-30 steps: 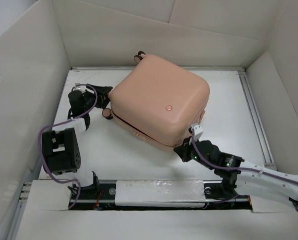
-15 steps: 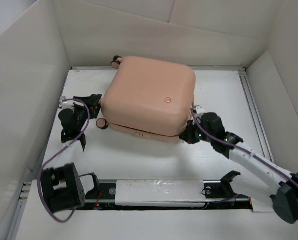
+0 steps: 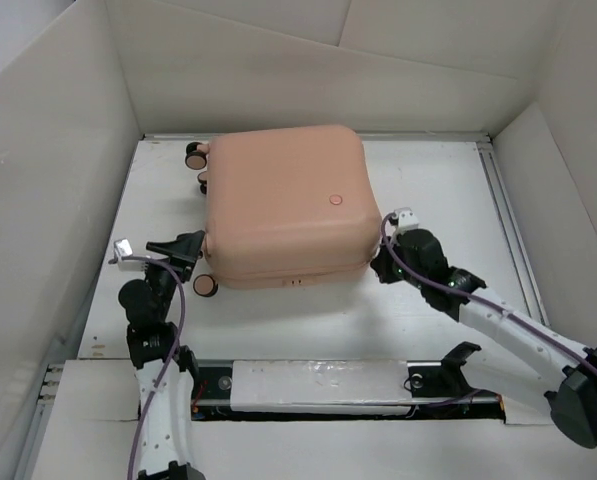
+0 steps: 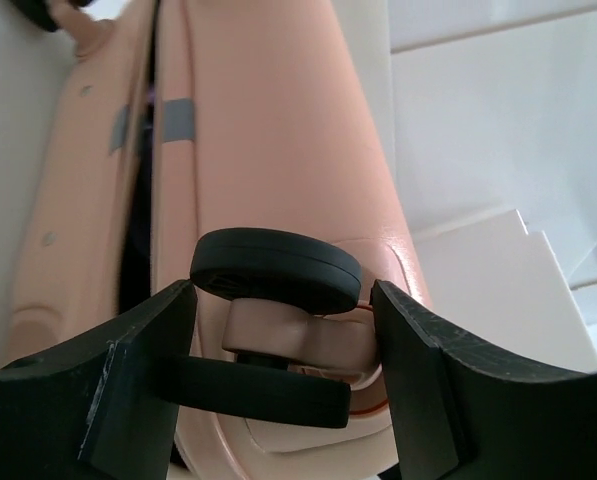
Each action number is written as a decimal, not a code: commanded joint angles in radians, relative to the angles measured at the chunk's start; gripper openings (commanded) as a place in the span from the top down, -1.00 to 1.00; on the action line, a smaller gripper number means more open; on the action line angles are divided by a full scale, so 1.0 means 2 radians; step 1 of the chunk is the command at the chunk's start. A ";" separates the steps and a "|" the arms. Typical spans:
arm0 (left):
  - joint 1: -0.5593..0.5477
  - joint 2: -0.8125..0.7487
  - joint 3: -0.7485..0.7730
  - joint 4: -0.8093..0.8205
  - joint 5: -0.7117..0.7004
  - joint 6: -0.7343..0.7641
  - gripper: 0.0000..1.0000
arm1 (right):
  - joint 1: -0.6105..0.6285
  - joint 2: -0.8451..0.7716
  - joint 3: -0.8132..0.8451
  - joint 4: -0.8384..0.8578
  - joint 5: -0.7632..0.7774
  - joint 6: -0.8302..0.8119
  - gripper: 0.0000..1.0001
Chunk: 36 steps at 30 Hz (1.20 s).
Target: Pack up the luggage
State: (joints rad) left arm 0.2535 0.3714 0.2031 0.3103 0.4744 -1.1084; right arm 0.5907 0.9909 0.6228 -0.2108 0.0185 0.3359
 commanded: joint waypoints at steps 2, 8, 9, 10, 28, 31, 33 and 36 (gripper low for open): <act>-0.014 -0.051 -0.050 -0.033 0.077 0.043 1.00 | 0.103 -0.025 -0.014 0.143 0.072 0.076 1.00; -0.014 -0.089 -0.089 -0.034 0.071 0.031 1.00 | 0.153 0.075 0.044 0.148 0.099 0.055 1.00; -0.014 -0.089 -0.097 -0.026 0.071 0.027 1.00 | 0.162 0.096 0.056 0.148 0.073 0.045 1.00; -0.014 -0.089 -0.104 -0.013 0.065 0.026 1.00 | 0.174 0.103 0.067 0.148 0.060 0.028 1.00; -0.038 -0.013 -0.141 0.115 0.056 0.010 1.00 | 0.073 0.062 0.153 0.134 -0.081 -0.025 1.00; -0.038 -0.002 -0.125 0.103 0.050 0.029 1.00 | 0.057 0.052 0.144 0.115 -0.122 -0.017 1.00; -0.038 0.011 -0.120 0.103 0.050 0.035 1.00 | 0.118 0.018 0.073 0.115 -0.095 -0.011 1.00; -0.038 0.038 -0.120 0.127 0.042 0.042 1.00 | 0.179 -0.072 -0.004 0.103 -0.068 0.015 1.00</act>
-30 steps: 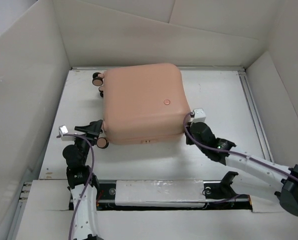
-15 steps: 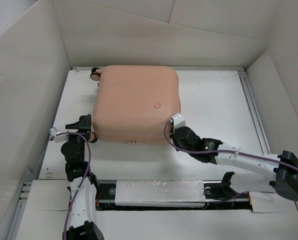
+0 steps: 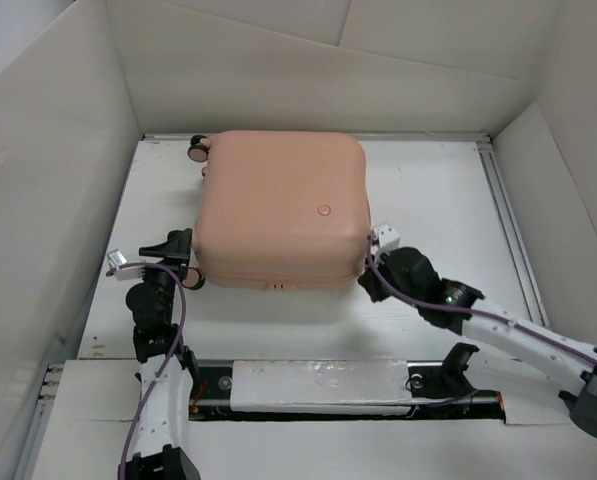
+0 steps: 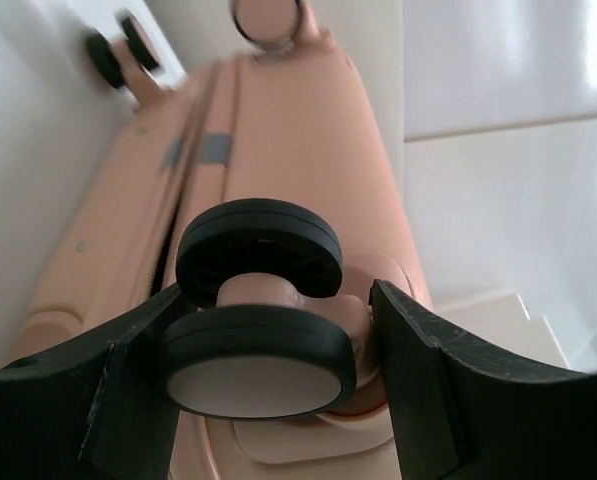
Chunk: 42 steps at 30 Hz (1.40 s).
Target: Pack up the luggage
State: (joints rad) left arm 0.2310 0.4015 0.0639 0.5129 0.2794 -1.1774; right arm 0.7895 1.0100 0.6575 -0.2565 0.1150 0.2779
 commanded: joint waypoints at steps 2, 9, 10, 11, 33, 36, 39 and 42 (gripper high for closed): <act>-0.027 0.043 -0.050 0.053 0.139 0.076 1.00 | 0.091 -0.131 -0.035 0.111 -0.136 0.048 1.00; -0.027 0.066 -0.056 0.069 0.145 0.082 1.00 | 0.080 -0.109 0.036 0.043 -0.147 0.001 1.00; -0.027 0.062 -0.062 0.070 0.145 0.082 1.00 | 0.060 -0.099 0.044 0.056 -0.180 0.001 1.00; -0.027 0.051 -0.066 0.070 0.150 0.076 1.00 | 0.053 -0.085 0.055 0.097 -0.198 0.007 1.00; -0.031 0.061 -0.046 0.067 0.165 0.095 1.00 | -0.262 -0.042 0.091 0.030 -0.320 -0.026 1.00; -0.031 0.056 -0.052 0.067 0.169 0.101 1.00 | -0.149 -0.110 -0.048 0.144 -0.293 0.038 1.00; -0.031 0.069 -0.057 0.067 0.169 0.106 1.00 | -0.065 -0.135 -0.083 0.164 -0.235 0.079 1.00; -0.031 0.069 -0.057 0.067 0.169 0.106 1.00 | -0.050 -0.119 -0.040 0.138 -0.193 0.061 1.00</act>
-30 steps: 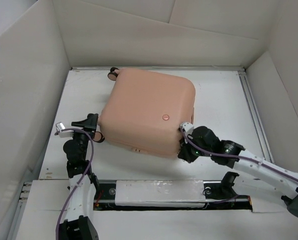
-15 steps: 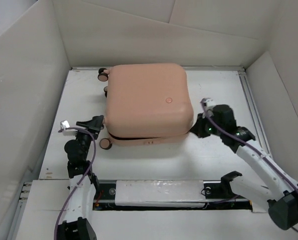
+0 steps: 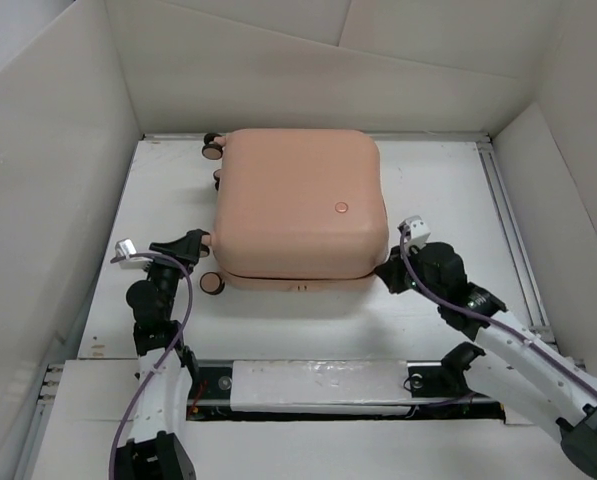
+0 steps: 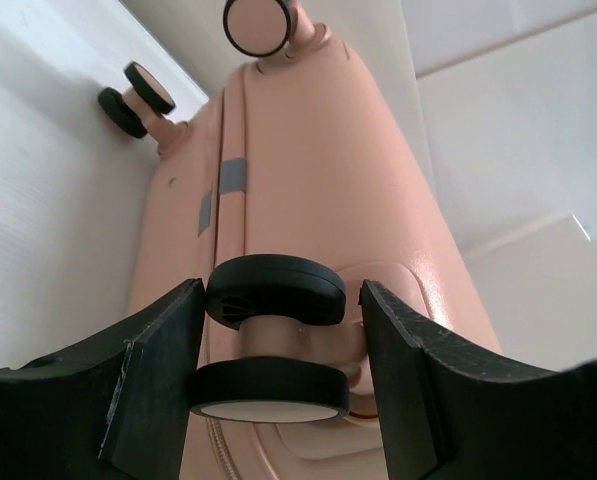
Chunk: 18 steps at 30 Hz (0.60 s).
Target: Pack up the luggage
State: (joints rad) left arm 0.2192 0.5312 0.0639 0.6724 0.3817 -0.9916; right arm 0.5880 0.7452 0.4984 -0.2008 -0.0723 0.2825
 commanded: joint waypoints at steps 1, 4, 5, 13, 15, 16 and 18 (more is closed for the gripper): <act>-0.025 0.004 -0.057 -0.013 0.118 0.013 1.00 | 0.043 0.041 0.048 0.105 -0.100 0.053 1.00; -0.025 -0.017 -0.057 -0.013 0.124 0.001 1.00 | 0.052 0.094 0.067 0.116 -0.124 0.048 1.00; -0.025 -0.017 -0.057 -0.013 0.129 0.001 1.00 | 0.072 0.123 0.067 0.128 -0.120 0.062 1.00; -0.025 -0.012 -0.072 -0.013 0.134 0.006 1.00 | 0.260 0.196 0.096 0.210 -0.064 0.080 1.00; -0.025 -0.012 -0.072 -0.013 0.138 0.006 1.00 | 0.273 0.224 0.129 0.196 -0.019 0.080 1.00; -0.025 -0.018 -0.072 -0.013 0.138 0.006 1.00 | 0.273 0.229 0.136 0.196 -0.003 0.085 1.00; -0.025 -0.024 -0.072 -0.013 0.144 0.001 1.00 | 0.273 0.229 0.140 0.191 0.064 0.085 1.00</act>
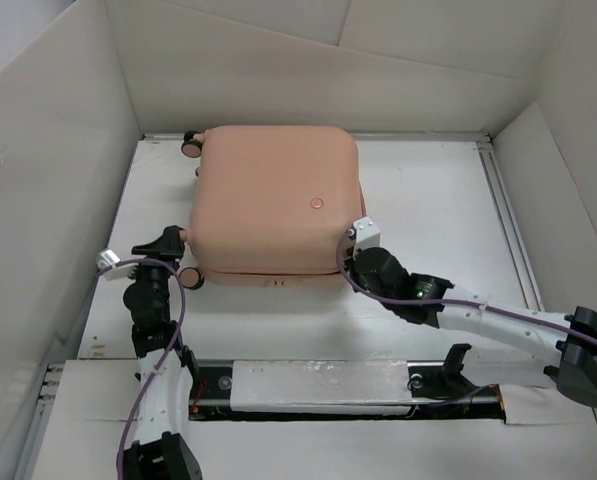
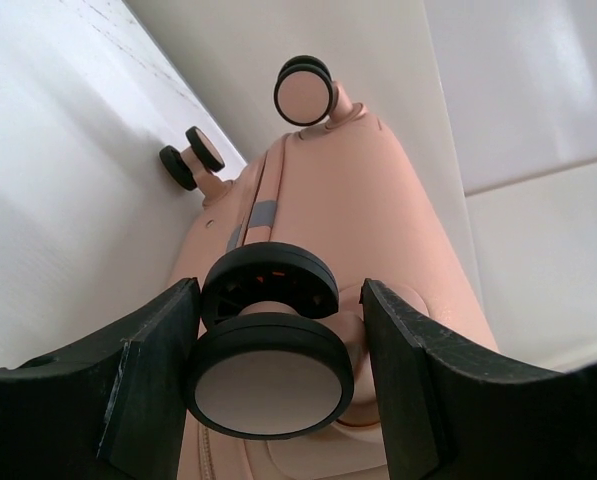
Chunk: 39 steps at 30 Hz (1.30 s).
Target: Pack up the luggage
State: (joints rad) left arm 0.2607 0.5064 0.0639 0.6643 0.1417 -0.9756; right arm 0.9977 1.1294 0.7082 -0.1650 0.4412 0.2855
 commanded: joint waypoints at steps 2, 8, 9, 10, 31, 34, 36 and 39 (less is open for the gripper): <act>-0.046 -0.018 -0.077 -0.008 0.274 -0.007 1.00 | 0.047 0.022 0.026 0.173 -0.166 0.089 1.00; -0.046 -0.032 -0.089 -0.008 0.284 -0.007 1.00 | 0.004 0.010 0.047 0.224 -0.237 0.099 1.00; -0.046 -0.032 -0.089 -0.008 0.289 -0.007 1.00 | 0.029 0.027 0.060 0.230 -0.245 0.099 1.00; -0.046 -0.038 -0.089 -0.008 0.295 -0.007 1.00 | 0.048 0.048 0.089 0.230 -0.245 0.099 1.00; -0.046 -0.001 -0.050 -0.015 0.301 0.018 1.00 | 0.047 -0.176 -0.014 0.096 -0.136 0.075 1.00; -0.046 0.012 -0.036 -0.015 0.297 0.018 1.00 | -0.009 -0.246 -0.031 0.038 -0.165 0.075 1.00; -0.051 0.012 -0.022 -0.015 0.301 0.006 1.00 | -0.022 -0.260 -0.045 0.013 -0.175 0.075 1.00; -0.051 -0.010 -0.022 -0.015 0.307 -0.006 1.00 | -0.022 -0.236 -0.059 0.019 -0.239 0.085 1.00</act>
State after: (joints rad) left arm 0.1997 0.5167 0.0639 0.6403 0.4728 -1.0813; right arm 0.9436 0.6365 0.5583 -0.4660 0.2050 0.3840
